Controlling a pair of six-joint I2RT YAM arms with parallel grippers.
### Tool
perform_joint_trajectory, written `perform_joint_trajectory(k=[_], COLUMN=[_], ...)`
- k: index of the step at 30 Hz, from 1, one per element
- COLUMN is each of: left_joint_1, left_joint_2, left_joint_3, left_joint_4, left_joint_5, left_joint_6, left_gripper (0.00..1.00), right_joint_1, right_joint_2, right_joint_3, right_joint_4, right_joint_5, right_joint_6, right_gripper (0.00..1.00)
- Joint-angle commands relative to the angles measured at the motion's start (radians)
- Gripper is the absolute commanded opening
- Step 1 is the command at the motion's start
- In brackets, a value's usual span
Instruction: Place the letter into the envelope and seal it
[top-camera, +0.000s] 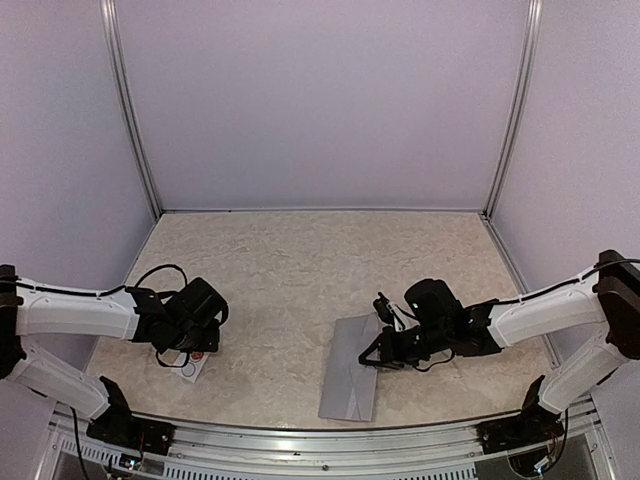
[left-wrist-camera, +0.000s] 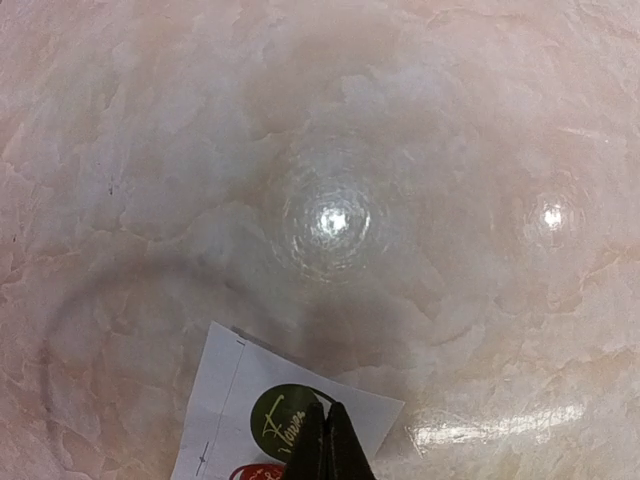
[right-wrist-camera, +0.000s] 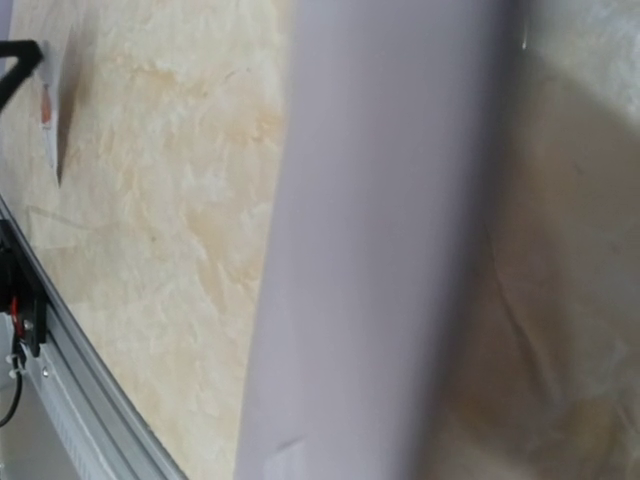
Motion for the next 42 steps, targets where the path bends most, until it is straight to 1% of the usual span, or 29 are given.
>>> perform_joint_trajectory(k=[1, 5, 8, 9, 10, 13, 17, 18, 21, 23, 24, 25, 28, 30, 33, 36, 39, 42], left_joint_1=[0.010, 0.010, 0.009, 0.009, 0.008, 0.009, 0.009, 0.009, 0.010, 0.023, 0.037, 0.058, 0.135, 0.183, 0.241, 0.258, 0.265, 0.266], left_joint_2=[-0.046, -0.063, -0.099, -0.115, -0.128, -0.179, -0.217, -0.223, -0.226, -0.225, -0.225, -0.228, -0.247, -0.267, -0.307, -0.342, -0.355, -0.325], left_joint_3=[-0.004, -0.005, -0.008, -0.008, -0.007, 0.003, 0.015, 0.016, 0.018, 0.017, 0.008, -0.004, -0.057, -0.093, -0.150, -0.199, -0.247, -0.286], left_joint_4=[-0.024, -0.007, 0.037, 0.050, 0.062, 0.076, 0.079, 0.078, 0.044, 0.011, 0.005, 0.008, 0.029, 0.050, 0.077, 0.099, 0.138, 0.189], left_joint_5=[-0.003, 0.033, 0.123, 0.153, 0.182, 0.243, 0.296, 0.304, 0.271, 0.231, 0.227, 0.240, 0.284, 0.311, 0.354, 0.378, 0.401, 0.409], left_joint_6=[-0.012, -0.001, 0.026, 0.032, 0.036, 0.032, 0.036, 0.036, 0.021, -0.009, -0.023, -0.031, -0.047, -0.051, -0.071, -0.102, -0.122, -0.121], left_gripper=[0.00, 0.00, 0.00, 0.00, 0.00, 0.00, 0.00, 0.00, 0.00, 0.07, 0.09, 0.13, 0.21, 0.25, 0.25, 0.23, 0.18, 0.14], right_joint_1=[-0.001, -0.002, -0.001, -0.002, -0.002, -0.003, -0.007, -0.009, -0.008, -0.006, -0.005, -0.006, -0.001, 0.016, 0.051, 0.080, 0.106, 0.124], right_joint_2=[-0.015, -0.016, -0.022, -0.025, -0.029, -0.061, -0.132, -0.152, -0.208, -0.237, -0.250, -0.258, -0.247, -0.199, -0.076, 0.049, 0.167, 0.255], right_joint_3=[-0.016, -0.015, -0.007, -0.005, -0.003, 0.008, 0.040, 0.051, 0.105, 0.153, 0.176, 0.191, 0.224, 0.248, 0.305, 0.388, 0.477, 0.558], right_joint_4=[0.003, -0.003, -0.034, -0.046, -0.059, -0.109, -0.257, -0.303, -0.471, -0.576, -0.602, -0.607, -0.531, -0.456, -0.353, -0.288, -0.241, -0.231], right_joint_5=[0.012, 0.016, 0.031, 0.037, 0.044, 0.077, 0.195, 0.229, 0.346, 0.427, 0.438, 0.430, 0.337, 0.273, 0.209, 0.162, 0.119, 0.093], right_joint_6=[-0.004, -0.005, -0.013, -0.019, -0.023, -0.034, -0.054, -0.059, -0.073, -0.086, -0.099, -0.112, -0.137, -0.134, -0.127, -0.124, -0.132, -0.138], right_gripper=[0.00, 0.00, 0.00, 0.04, 0.11, 0.27, 0.57, 0.62, 0.71, 0.75, 0.76, 0.76, 0.63, 0.53, 0.42, 0.34, 0.32, 0.31])
